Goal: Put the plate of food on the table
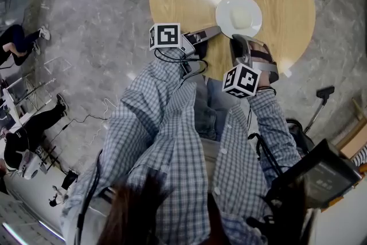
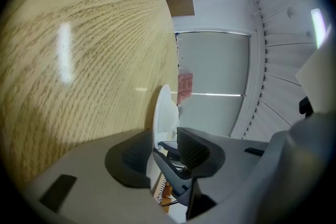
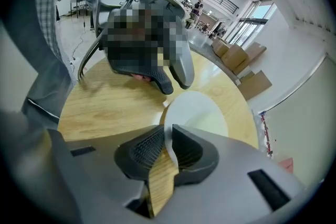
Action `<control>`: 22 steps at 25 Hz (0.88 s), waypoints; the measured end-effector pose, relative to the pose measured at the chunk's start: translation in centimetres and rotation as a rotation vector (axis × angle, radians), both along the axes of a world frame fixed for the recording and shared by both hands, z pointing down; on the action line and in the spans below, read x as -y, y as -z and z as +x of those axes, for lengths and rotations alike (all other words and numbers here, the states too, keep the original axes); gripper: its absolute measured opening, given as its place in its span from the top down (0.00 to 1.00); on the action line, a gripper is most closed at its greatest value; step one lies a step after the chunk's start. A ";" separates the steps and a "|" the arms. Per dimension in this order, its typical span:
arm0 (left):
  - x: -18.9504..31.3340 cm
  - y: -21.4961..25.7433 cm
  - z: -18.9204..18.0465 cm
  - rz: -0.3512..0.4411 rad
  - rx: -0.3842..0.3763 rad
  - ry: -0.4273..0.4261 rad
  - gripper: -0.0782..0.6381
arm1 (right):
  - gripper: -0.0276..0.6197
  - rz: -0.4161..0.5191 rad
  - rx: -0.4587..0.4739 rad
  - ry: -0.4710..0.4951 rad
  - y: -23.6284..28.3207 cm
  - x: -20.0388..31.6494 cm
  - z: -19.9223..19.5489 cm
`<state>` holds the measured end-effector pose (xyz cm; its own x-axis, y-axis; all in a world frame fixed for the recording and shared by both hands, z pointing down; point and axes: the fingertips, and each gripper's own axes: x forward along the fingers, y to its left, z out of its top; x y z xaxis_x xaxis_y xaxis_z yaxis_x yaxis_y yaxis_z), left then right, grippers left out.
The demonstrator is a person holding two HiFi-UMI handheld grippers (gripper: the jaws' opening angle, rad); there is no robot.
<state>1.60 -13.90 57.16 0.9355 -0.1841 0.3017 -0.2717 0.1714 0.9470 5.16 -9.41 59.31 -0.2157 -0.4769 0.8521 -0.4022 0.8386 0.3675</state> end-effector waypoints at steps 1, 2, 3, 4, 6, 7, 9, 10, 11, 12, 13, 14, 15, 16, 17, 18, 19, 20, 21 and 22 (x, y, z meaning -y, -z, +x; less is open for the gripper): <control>0.1 0.1 -0.1 0.001 -0.002 0.002 0.70 | 0.89 -0.017 0.013 -0.004 0.0 0.0 -0.1; 0.1 0.2 -0.2 0.001 -0.004 0.004 0.70 | 0.89 -0.033 0.027 -0.010 -0.1 0.1 -0.2; 0.2 0.3 -0.3 0.002 -0.006 0.007 0.70 | 0.89 -0.048 0.044 -0.020 0.0 0.1 -0.2; 0.2 0.4 -0.3 0.002 -0.008 0.008 0.70 | 0.89 -0.062 0.064 -0.033 0.0 0.2 -0.3; 0.0 0.3 -0.5 0.002 -0.006 0.009 0.70 | 0.89 -0.093 0.113 -0.070 -0.2 0.0 -0.4; -0.2 0.2 -0.7 0.004 -0.004 0.009 0.70 | 0.89 -0.110 0.142 -0.093 -0.2 -0.1 -0.5; -0.4 0.3 -1.2 0.012 0.001 0.004 0.70 | 0.89 -0.141 0.198 -0.142 -0.1 -0.2 -0.8; -0.5 0.4 -1.3 0.017 0.002 0.000 0.70 | 0.89 -0.149 0.228 -0.170 0.2 -0.2 -0.9; -0.5 0.6 -1.3 0.023 0.001 -0.005 0.70 | 0.89 -0.149 0.259 -0.198 0.5 -0.1 -0.9; -0.5 0.8 -1.3 0.030 -0.003 -0.010 0.70 | 0.89 -0.143 0.291 -0.227 1.0 0.0 -0.9; -0.5 1.1 -1.2 0.039 -0.008 -0.016 0.70 | 0.89 -0.135 0.322 -0.256 1.5 0.2 -0.7; -0.4 1.4 -1.0 0.050 -0.013 -0.022 0.70 | 0.89 -0.129 0.352 -0.285 1.9 0.4 -0.6; -0.4 1.7 -0.9 0.063 -0.019 -0.028 0.71 | 0.89 -0.125 0.381 -0.315 2.3 0.6 -0.4; -0.4 2.1 -0.8 0.081 -0.024 -0.035 0.71 | 0.89 -0.122 0.412 -0.347 2.7 0.8 -0.2; -0.4 2.5 -0.7 0.103 -0.027 -0.043 0.71 | 0.89 -0.119 0.447 -0.385 3.3 1.1 0.1; -0.4 3.0 -0.5 0.132 -0.026 -0.051 0.71 | 0.89 -0.115 0.488 -0.426 3.9 1.3 0.4; -0.3 3.5 -0.4 0.165 -0.019 -0.058 0.71 | 0.89 -0.109 0.533 -0.469 4.6 1.6 0.7; -0.2 3.9 -0.3 0.201 -0.006 -0.065 0.72 | 0.91 -0.100 0.578 -0.515 5.3 1.9 1.1; -0.1 4.3 -0.3 0.237 0.010 -0.071 0.76 | 0.94 -0.088 0.618 -0.558 5.8 2.1 1.6; 0.0 4.7 -0.3 0.272 0.026 -0.076 0.81 | 0.95 -0.073 0.653 -0.595 6.3 2.2 2.1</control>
